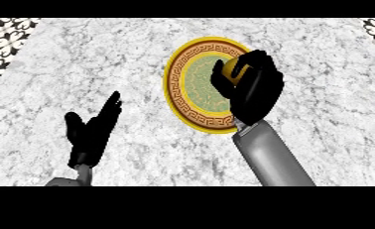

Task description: Pick the lemon from the placemat and place it in the plate

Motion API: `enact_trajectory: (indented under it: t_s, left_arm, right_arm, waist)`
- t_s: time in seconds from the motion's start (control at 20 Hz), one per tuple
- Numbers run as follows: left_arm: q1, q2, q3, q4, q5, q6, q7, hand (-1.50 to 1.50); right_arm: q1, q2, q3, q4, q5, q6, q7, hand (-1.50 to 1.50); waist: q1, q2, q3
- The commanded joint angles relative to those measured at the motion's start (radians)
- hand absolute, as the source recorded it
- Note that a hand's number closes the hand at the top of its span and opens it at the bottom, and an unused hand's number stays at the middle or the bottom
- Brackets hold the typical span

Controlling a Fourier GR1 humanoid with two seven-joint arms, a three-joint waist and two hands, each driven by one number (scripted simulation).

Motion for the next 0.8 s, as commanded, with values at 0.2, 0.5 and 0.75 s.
enact_trajectory:
  t_s: [0.2, 0.5, 0.75]
  left_arm:
    - [0.034, -0.004, 0.002, 0.025, 0.018, -0.028, 0.003, 0.0]
    - [0.031, -0.012, 0.004, 0.008, 0.003, -0.013, 0.006, 0.0]
    - [0.023, 0.013, 0.027, 0.019, 0.016, -0.037, 0.001, 0.0]
  right_arm:
    - [-0.095, 0.007, -0.055, 0.118, 0.123, -0.085, 0.288, 1.5]
    - [-0.135, 0.007, -0.157, 0.263, 0.095, -0.208, 0.211, 1.5]
    - [-0.073, 0.007, -0.201, 0.398, -0.255, -0.068, 0.097, -1.5]
  waist:
    - [-0.013, 0.009, -0.004]
    - [-0.018, 0.011, -0.003]
    - [-0.003, 0.02, -0.002]
